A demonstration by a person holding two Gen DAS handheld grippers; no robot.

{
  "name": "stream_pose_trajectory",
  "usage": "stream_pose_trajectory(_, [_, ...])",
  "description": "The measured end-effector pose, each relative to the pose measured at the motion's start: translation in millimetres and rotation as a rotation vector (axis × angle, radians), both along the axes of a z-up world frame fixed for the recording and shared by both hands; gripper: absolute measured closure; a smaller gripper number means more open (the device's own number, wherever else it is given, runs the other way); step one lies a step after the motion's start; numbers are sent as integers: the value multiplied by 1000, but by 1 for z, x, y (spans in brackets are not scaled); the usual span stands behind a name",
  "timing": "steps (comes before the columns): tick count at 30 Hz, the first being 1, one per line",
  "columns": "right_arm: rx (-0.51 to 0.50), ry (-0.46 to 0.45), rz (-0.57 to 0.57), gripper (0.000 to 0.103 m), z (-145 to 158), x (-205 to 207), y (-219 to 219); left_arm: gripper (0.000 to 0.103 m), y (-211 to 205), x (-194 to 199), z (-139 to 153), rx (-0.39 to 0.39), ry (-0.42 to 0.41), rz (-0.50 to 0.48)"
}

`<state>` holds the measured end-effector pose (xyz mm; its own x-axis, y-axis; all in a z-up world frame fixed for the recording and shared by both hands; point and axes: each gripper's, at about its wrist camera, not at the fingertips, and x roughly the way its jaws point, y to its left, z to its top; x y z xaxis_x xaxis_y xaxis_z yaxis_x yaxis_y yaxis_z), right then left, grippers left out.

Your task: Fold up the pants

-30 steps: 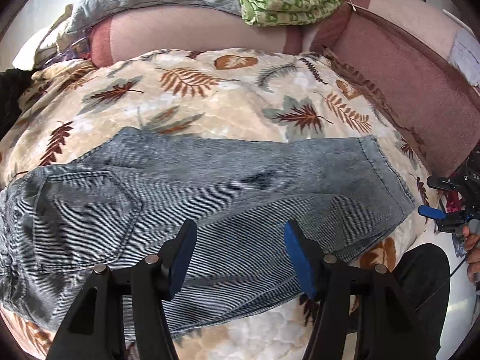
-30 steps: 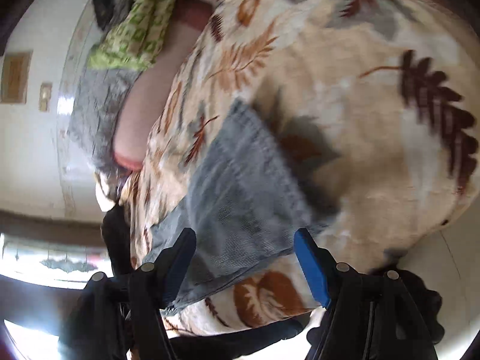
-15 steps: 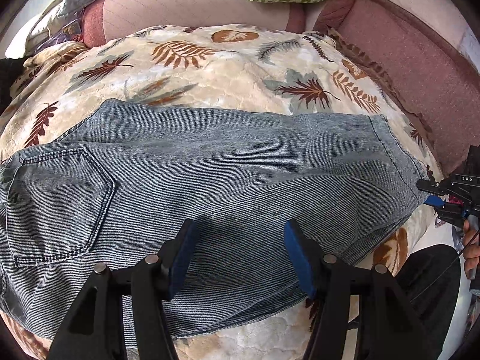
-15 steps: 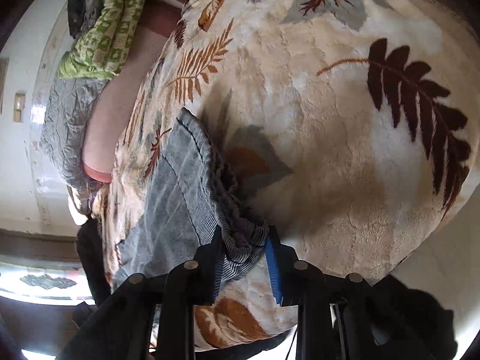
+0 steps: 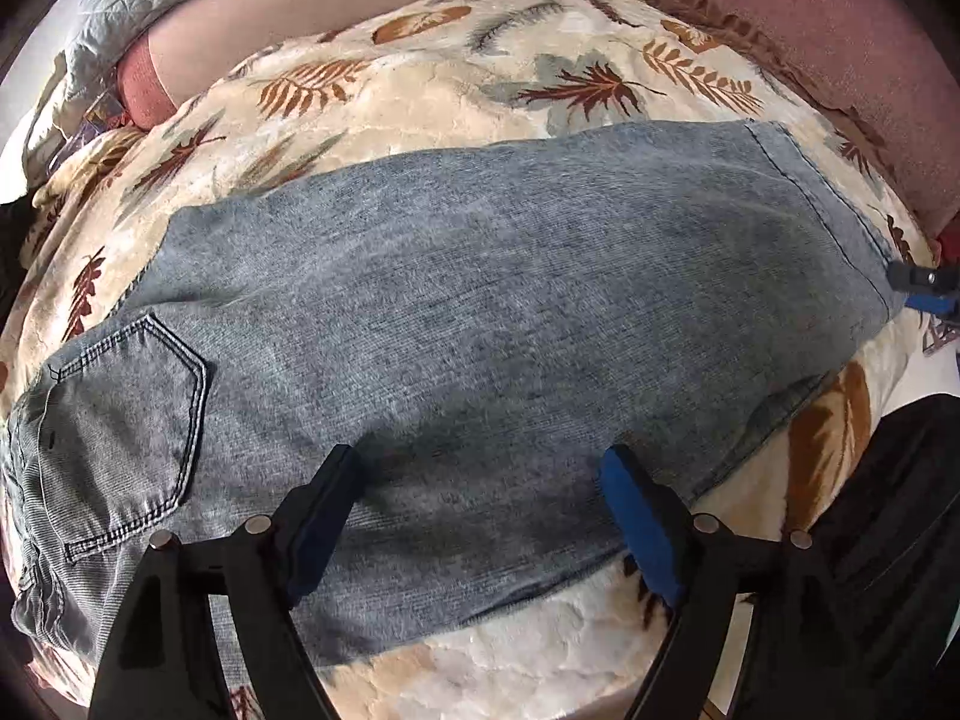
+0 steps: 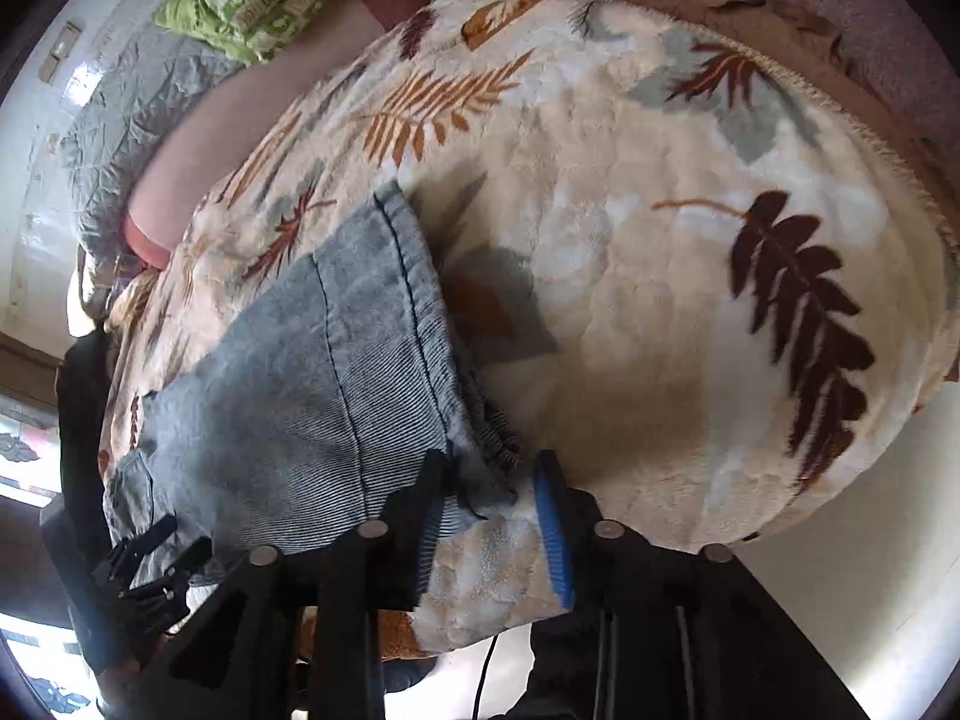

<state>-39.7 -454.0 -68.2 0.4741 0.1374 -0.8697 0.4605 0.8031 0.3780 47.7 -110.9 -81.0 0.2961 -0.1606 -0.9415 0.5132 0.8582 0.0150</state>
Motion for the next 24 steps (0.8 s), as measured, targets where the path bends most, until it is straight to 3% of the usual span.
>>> stream_pose_trajectory(3, [-18,-93,-33,56,30,-8,-9,20,6,5,19,-96,-8,23])
stream_pose_trajectory(7, [82,-214,63,49,53,22,1,20,3,12,33,-180,-54,49])
stream_pose_trajectory(11, [301,-214,113,48,25,81,5,19,-13,10,-9,-32,42,31])
stream_pose_trajectory(12, [347,-193,143,48,12,99,6,19,-15,2,-5,-21,-23,11])
stream_pose_trajectory(14, [286,-107,81,48,-15,120,-3,19,-16,-2,-2,-17,-22,11])
stream_pose_trajectory(15, [277,-80,50,58,-26,126,-9,19,-15,-3,1,-32,-16,13])
stream_pose_trajectory(17, [292,-80,20,57,-22,130,-11,19,-11,-7,13,-74,-54,1])
stream_pose_trajectory(19, [235,-121,67,51,-1,132,-1,19,-11,-7,19,-82,-103,2])
stream_pose_trajectory(21, [210,-156,114,38,7,136,9,19,-15,3,1,-57,-45,28])
stream_pose_trajectory(22, [171,-117,111,36,2,141,10,17,-18,7,-13,-31,4,31])
stream_pose_trajectory(24, [146,-37,102,36,-23,151,5,16,-23,5,-4,-32,-37,15])
